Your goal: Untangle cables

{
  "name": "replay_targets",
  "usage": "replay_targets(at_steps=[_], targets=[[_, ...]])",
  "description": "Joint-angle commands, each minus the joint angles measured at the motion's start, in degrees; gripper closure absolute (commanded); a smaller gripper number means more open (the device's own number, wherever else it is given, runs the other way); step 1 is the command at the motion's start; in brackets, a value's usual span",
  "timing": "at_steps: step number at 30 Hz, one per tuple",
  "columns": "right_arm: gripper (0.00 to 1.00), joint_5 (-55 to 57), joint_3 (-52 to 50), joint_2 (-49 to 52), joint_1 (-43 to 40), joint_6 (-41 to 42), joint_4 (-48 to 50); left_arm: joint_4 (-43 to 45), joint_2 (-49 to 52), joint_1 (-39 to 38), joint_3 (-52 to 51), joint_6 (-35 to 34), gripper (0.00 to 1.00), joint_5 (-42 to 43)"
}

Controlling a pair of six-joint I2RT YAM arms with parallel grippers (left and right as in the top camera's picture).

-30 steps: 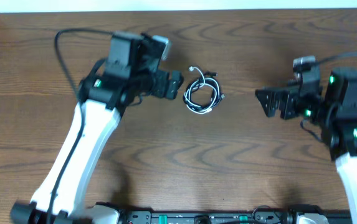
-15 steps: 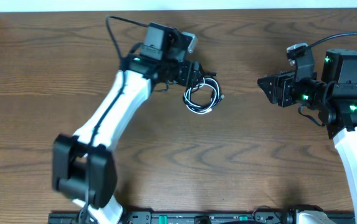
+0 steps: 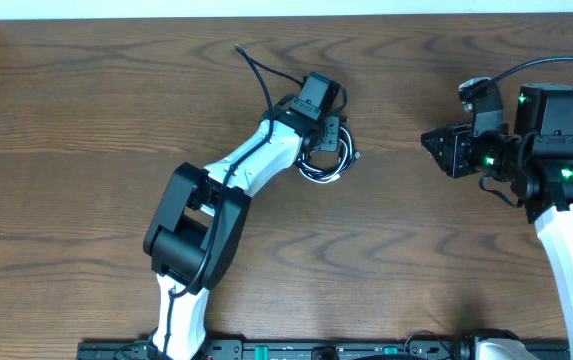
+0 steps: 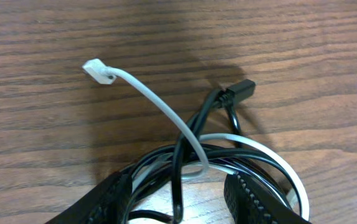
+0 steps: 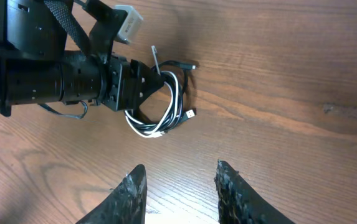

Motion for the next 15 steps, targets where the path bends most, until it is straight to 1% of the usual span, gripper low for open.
replay_targets(at_steps=[1,2,3,5,8,12,13,14,15], targets=[[0.71,0.26,1.05,0.2,-0.72,-0.46,-0.22,0.2,1.05,0.09,1.05,-0.94,0.53,-2.71],[0.72,0.26,1.05,0.2,-0.72,-0.48,-0.22,0.33,1.05,0.09,1.05,-0.96,0.54,-2.8],[0.73,0.26,1.05,0.22,-0.72,-0.46,-0.22,0.59,1.16,0.07,1.05,-0.96,0.59,-3.3],[0.74,0.26,1.05,0.2,-0.72,-0.48,-0.26,1.01,1.44,0.07,1.05,-0.96,0.61,-3.28],[0.74,0.26,1.05,0.22,-0.72,-0.46,-0.48,1.29,3.04,-0.15,1.03,-0.96,0.68,-3.28],[0.74,0.26,1.05,0.22,-0.72,-0.46,-0.48,1.79,4.85,-0.48,1.03,-0.96,0.73,-3.26],[0.74,0.26,1.05,0.22,-0.72,-0.46,-0.48,1.84,5.18,-0.52,1.03,-0.96,0.78,-3.28],[0.75,0.26,1.05,0.26,-0.72,-0.46,-0.48,1.84,5.25,-0.52,1.03,-0.96,0.89,-3.28],[0.75,0.28,1.05,0.28,-0.72,-0.46,-0.46,1.97,5.22,-0.52,1.03,-0.96,0.92,-3.28]])
